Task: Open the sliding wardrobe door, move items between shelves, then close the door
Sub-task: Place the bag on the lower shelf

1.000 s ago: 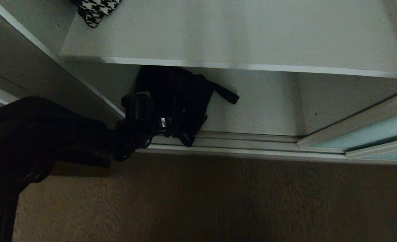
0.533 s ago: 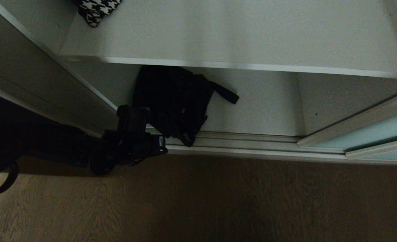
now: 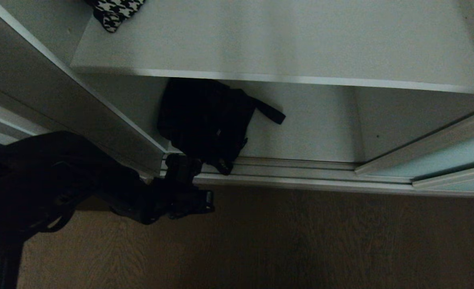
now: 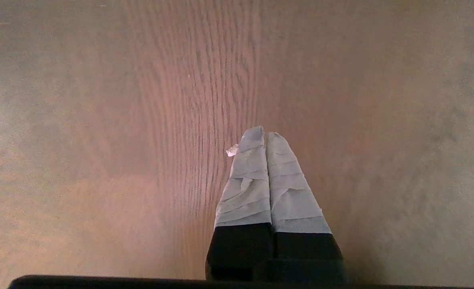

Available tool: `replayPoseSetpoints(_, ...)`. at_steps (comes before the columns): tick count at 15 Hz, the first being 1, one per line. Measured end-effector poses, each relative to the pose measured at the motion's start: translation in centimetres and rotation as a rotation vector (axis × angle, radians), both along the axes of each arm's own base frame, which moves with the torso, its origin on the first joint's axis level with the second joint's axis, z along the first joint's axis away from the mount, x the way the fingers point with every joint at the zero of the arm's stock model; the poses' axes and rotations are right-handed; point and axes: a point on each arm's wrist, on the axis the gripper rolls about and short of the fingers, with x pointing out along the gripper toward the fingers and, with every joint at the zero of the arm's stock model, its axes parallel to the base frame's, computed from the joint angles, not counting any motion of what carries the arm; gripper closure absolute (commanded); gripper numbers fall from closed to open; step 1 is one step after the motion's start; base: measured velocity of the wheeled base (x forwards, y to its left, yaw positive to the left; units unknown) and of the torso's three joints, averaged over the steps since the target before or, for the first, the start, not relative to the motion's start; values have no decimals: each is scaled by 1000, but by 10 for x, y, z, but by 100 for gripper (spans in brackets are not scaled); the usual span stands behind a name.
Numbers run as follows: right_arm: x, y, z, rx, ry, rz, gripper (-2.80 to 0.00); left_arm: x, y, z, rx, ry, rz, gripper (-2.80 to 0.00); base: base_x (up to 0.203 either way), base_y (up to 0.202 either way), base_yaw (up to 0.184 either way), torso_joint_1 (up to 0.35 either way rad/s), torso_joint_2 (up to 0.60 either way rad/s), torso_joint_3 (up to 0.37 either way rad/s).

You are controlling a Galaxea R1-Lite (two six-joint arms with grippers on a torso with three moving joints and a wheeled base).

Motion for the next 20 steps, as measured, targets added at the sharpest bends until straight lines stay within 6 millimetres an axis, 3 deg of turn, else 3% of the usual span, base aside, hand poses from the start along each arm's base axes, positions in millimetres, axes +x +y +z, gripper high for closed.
replayPoseSetpoints(4,0,0,0,0,0,0,0,42,-7,-35,-11,-34,39,0,0,0,0,0,0,0)
replayPoseSetpoints(8,0,0,0,0,0,0,0,82,-12,-15,-88,-244,146,0,0,0,0,0,0,0)
replayPoseSetpoints(11,0,0,0,0,0,0,0,94,-4,25,-122,-360,202,0,0,0,0,0,0,0)
replayPoseSetpoints(13,0,0,0,0,0,0,0,99,-2,38,-137,-411,213,0,0,0,0,0,0,0)
replayPoseSetpoints(20,0,0,0,0,0,0,0,145,3,17,-116,-505,245,0,0,0,0,0,0,0)
